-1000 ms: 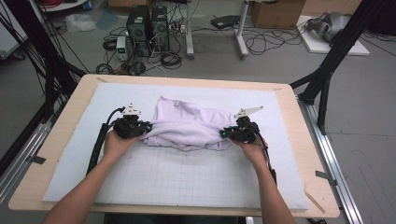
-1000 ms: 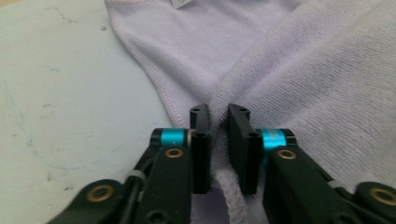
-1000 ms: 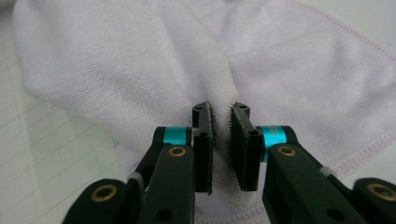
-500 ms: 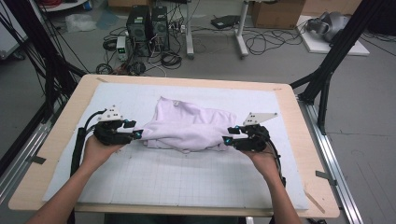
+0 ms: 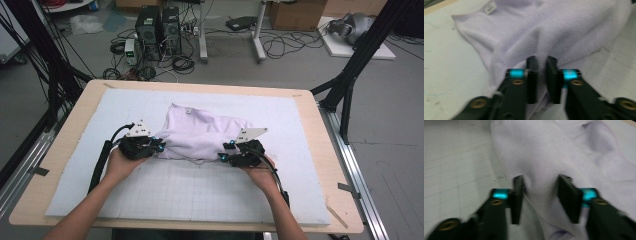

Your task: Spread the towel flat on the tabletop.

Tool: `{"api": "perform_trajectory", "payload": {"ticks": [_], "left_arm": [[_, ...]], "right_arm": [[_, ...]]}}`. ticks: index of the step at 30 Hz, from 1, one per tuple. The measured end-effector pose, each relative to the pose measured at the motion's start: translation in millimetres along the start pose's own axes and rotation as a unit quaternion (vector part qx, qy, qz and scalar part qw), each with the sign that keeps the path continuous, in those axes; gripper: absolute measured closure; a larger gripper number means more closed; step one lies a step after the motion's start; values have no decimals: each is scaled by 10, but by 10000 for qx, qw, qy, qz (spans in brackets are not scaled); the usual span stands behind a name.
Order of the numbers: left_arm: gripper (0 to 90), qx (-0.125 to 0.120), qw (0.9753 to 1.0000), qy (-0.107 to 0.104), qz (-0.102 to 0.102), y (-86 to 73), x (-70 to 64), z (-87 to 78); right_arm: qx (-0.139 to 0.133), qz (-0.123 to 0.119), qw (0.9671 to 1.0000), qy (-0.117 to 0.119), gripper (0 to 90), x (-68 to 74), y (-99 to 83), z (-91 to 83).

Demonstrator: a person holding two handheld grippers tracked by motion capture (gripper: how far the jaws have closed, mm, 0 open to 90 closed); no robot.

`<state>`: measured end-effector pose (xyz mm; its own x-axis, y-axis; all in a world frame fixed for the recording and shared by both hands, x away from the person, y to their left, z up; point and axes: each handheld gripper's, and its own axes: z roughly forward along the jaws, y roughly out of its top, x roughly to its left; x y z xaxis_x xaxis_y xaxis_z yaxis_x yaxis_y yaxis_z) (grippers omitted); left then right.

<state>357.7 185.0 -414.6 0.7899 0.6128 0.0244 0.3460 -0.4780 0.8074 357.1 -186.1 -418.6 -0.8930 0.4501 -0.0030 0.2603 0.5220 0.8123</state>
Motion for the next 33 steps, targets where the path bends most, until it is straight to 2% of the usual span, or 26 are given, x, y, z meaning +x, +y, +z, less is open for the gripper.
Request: {"api": "perform_trajectory", "payload": {"ticks": [2,6,8,10,11,12,13,14,15,17,18,19,22,24,25,26,27,28,30,32,33], "left_arm": [[850,26,10000,-5,25,4,-9,-68],[856,-91,9999,-60,101,31,-70,-306],[856,-110,9996,-86,230,65,-161,-421],[857,-131,9991,-106,377,111,-274,-536],[857,-185,9988,-136,423,138,-322,-602],[856,-254,9985,-163,458,168,-373,-674],[856,-320,9980,-183,507,199,-418,-751],[856,-395,9976,-237,521,227,-455,-827],[856,-452,9971,-253,563,258,-486,-904],[852,-550,9963,-240,608,323,-520,-1013],[848,-604,9961,-210,612,354,-520,-1038],[848,-633,9960,-141,617,386,-510,-1039],[848,-544,9971,61,520,450,-378,-875],[848,-367,9981,254,416,463,-247,-655],[848,-308,9987,284,275,460,-171,-529],[848,-224,9987,388,246,450,-108,-399],[848,-163,9985,452,248,434,-61,-299],[846,4,9986,511,117,402,19,-147],[837,241,9976,638,86,336,114,71],[816,396,9975,593,-22,275,193,218],[778,462,9972,592,-36,251,218,258]], "right_arm": [[43,-50,9999,134,778,17,10,-13],[-59,-54,9996,289,808,96,40,-182],[-161,-101,9991,376,812,173,82,-300],[-114,-235,9986,465,814,313,182,-470],[-114,-235,9986,465,814,313,182,-470],[-161,-277,9982,514,815,384,248,-602],[-161,-277,9982,514,815,384,248,-602],[-288,-263,9974,607,815,441,318,-753],[-288,-263,9974,607,815,441,318,-753],[-367,-373,9969,582,814,487,404,-890],[-325,-570,9967,475,814,485,496,-952],[-325,-570,9967,475,814,485,496,-952],[-166,-633,9975,264,812,343,573,-857],[-91,-380,9990,208,809,146,556,-716],[-7,-105,9999,112,809,-67,517,-554],[-7,-105,9999,112,809,-67,517,-554],[56,-15,10000,48,808,-155,494,-471],[118,-2,9999,-4,806,-217,471,-406],[340,251,9991,-43,795,-389,383,-218],[499,437,9977,-96,768,-506,299,-81],[515,574,9970,-111,750,-546,261,-37]]}}
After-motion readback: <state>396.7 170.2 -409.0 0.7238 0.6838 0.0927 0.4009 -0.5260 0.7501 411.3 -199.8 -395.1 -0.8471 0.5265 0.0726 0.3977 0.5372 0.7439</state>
